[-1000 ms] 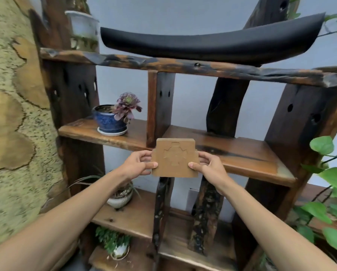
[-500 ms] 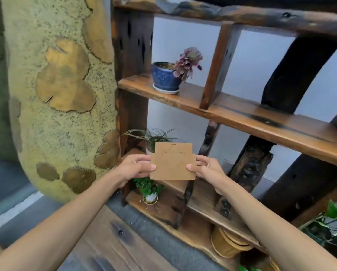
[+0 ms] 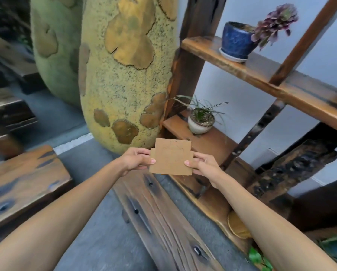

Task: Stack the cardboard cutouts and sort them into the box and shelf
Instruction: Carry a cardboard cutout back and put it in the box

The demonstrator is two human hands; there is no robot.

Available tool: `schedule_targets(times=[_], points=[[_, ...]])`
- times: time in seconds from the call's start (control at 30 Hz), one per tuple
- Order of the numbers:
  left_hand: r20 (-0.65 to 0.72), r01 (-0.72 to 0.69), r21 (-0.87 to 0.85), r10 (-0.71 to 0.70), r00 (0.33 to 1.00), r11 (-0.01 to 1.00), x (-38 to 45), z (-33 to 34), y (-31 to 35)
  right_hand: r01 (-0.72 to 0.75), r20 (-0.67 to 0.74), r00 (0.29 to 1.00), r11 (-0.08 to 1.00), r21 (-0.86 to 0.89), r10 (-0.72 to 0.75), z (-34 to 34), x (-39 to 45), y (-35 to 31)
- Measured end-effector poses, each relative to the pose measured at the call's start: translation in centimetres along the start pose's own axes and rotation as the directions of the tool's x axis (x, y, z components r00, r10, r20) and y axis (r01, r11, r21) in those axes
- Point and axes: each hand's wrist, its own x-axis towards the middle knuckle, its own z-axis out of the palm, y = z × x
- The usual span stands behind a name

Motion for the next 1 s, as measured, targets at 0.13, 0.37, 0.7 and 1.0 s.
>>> schedule_targets(times=[0.13,0.37,0.7,1.0], points=[[-0.072,0.046,-0.049,-0.049,0.996,0.998,-2.9,-3.2,-3.7,-0.019,0.087,0.996,0.999,-0.03,0.021,4.7,0.1,0.5],[-0.216,0.074,-0.138,-0.103,0.971,0.988,-8.5,-7.7,-8.6,-0.004,0.206,0.978,0.992,-0.13,0.031,12.1,0.7,1.2],[-0.406,0.052,-0.331,-0.192,0.894,0.942,-16.4,-12.3,-15.7,0.004,0.413,0.903,0.96,-0.281,0.117,22.5,1.5,0.4],[-0.576,-0.009,-0.539,-0.362,0.733,0.842,-22.5,-14.6,-21.6,0.13,0.638,0.743,0.892,-0.433,0.201,33.6,2.7,-1.1]])
